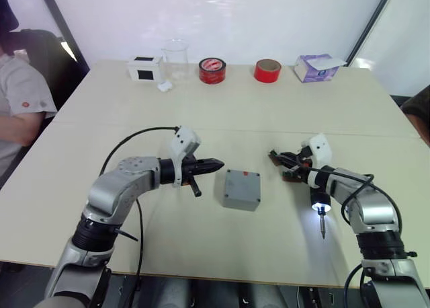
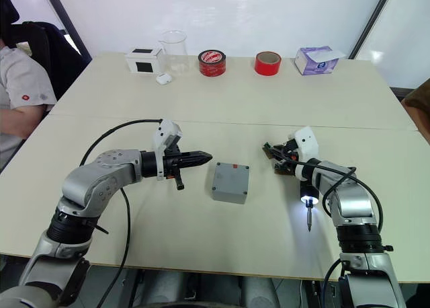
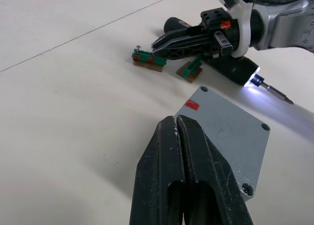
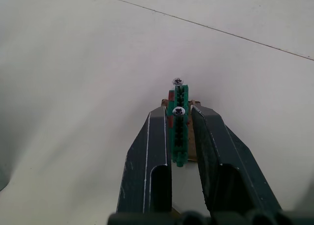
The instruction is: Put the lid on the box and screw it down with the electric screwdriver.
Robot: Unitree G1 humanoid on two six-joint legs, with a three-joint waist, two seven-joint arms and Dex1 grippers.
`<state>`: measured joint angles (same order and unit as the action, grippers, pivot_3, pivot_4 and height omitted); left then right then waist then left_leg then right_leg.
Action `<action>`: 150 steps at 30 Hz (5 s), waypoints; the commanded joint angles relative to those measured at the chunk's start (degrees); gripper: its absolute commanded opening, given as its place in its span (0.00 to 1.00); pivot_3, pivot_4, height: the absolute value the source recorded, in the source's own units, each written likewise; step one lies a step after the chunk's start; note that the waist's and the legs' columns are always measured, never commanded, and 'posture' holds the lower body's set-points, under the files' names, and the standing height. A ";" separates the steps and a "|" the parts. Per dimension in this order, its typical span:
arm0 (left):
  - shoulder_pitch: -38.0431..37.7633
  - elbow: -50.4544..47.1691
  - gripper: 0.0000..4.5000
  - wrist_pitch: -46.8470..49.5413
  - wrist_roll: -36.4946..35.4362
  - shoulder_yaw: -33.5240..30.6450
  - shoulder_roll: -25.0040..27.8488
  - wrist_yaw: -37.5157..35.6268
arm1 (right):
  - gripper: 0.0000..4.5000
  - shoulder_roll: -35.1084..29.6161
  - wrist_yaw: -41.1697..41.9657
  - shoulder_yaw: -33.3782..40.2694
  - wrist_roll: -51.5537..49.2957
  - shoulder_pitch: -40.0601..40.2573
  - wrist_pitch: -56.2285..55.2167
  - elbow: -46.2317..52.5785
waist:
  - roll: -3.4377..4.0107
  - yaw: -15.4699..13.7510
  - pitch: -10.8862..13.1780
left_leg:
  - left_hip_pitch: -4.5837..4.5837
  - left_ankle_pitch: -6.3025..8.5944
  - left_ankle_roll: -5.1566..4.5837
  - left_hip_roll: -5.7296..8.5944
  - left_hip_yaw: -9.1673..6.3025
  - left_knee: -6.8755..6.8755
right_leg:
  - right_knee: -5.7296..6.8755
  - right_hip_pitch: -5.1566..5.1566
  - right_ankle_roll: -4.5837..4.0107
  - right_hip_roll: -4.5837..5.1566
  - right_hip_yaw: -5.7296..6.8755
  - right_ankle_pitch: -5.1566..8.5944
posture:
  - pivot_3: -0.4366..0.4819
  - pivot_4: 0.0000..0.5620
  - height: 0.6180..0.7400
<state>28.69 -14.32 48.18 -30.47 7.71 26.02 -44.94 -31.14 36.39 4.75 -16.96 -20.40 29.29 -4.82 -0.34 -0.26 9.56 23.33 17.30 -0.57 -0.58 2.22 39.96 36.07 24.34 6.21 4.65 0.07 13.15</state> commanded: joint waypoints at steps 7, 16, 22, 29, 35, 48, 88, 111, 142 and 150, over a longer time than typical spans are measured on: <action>-0.24 -1.47 0.00 -1.15 -0.03 -0.33 0.54 -0.23 | 0.01 0.22 0.47 0.05 0.38 -1.00 -1.73 0.53 | 0.00 0.00 0.00 | 0.00 0.00 0.00 0.00 0.00 0.00 | 0.00 0.00 0.00 0.00 0.00 0.00 | 0.48 0.27 1.00; -0.04 -1.39 0.00 -1.35 -0.06 -0.66 0.93 -0.25 | 0.01 -0.47 -0.68 2.91 -1.59 -1.00 0.43 4.30 | 0.00 0.00 0.00 | 0.00 0.00 0.00 0.00 0.00 0.00 | 0.00 0.00 0.00 0.00 0.00 0.00 | 0.48 0.27 1.00; 1.02 -1.08 0.00 -0.89 -1.10 -1.95 0.90 -0.29 | 0.01 -0.37 -2.16 5.62 -4.08 -0.49 2.64 11.64 | 0.01 -0.03 0.01 | 0.00 0.00 0.00 -0.01 -0.01 0.00 | 0.00 0.00 0.00 0.00 0.00 0.00 | 0.48 0.27 1.00; -1.16 -4.58 0.00 4.39 -6.46 -3.51 6.91 -5.50 | 0.01 -2.71 2.46 5.40 -13.37 7.72 10.43 29.26 | 0.00 -0.02 0.01 | 0.01 0.00 -0.01 -0.06 -0.05 -0.05 | -0.04 0.00 0.00 -0.01 0.02 0.01 | 0.48 0.27 1.00; -2.10 -4.52 0.00 5.12 -6.35 -2.55 9.54 -5.80 | 0.01 -2.53 2.10 2.77 -14.60 12.07 12.31 33.92 | -0.01 -0.03 0.02 | 0.00 0.00 -0.01 -0.12 -0.05 -0.07 | -0.05 0.00 -0.20 0.01 0.02 0.11 | 0.48 0.27 1.00; -2.22 -4.42 0.00 4.55 -6.52 -1.86 8.69 -5.10 | 0.01 -3.23 1.90 2.56 -14.50 13.68 12.21 33.14 | -0.01 -0.30 0.02 | 0.01 0.00 -0.01 -0.04 -0.04 -0.07 | -0.06 0.00 -0.20 0.00 0.02 0.11 | 0.48 0.27 1.00; 3.47 -12.02 0.00 5.15 -11.63 0.85 4.92 -6.15 | 0.99 -24.41 -9.21 17.19 -28.66 -9.13 57.48 21.80 | -0.04 -0.23 0.05 | 0.02 0.01 -0.01 -0.08 -0.05 -0.08 | -0.09 0.01 -0.23 0.00 0.02 0.13 | 0.48 0.27 1.00; -4.09 -21.66 0.00 5.39 -12.84 2.78 1.85 3.00 | 0.99 -35.42 -9.01 -20.03 -40.63 -26.92 63.21 -8.68 | -0.06 0.69 0.06 | 0.13 0.03 -0.06 -0.08 0.18 -0.23 | -0.62 0.05 -0.34 0.00 -0.13 0.18 | 0.48 0.27 1.00; -1.45 -14.15 0.00 2.91 -13.27 0.51 1.49 4.33 | 0.39 -20.83 -15.77 7.94 -14.48 -35.46 29.76 -18.43 | -0.02 1.13 0.12 | 0.16 0.03 -0.05 0.05 0.57 -0.25 | -0.74 0.20 0.00 -0.02 -0.48 -0.14 | 0.48 0.27 1.00; 5.22 -3.58 0.00 0.51 -12.05 -2.08 0.48 1.96 | 0.39 2.67 -26.52 17.62 -5.40 -21.65 -14.08 5.07 | -0.02 0.71 0.10 | 0.11 -0.34 0.58 -0.19 0.46 -0.85 | -0.76 0.34 0.14 -0.25 -0.28 -0.21 | 0.48 0.27 1.00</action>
<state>32.86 -19.23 50.18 -42.96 7.11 26.83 -42.21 -30.18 13.12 22.00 -28.09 -42.54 27.22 -3.01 -0.36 0.45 9.66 23.45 16.93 0.08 -0.71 2.72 39.10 35.31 24.67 6.35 4.55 -0.20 12.94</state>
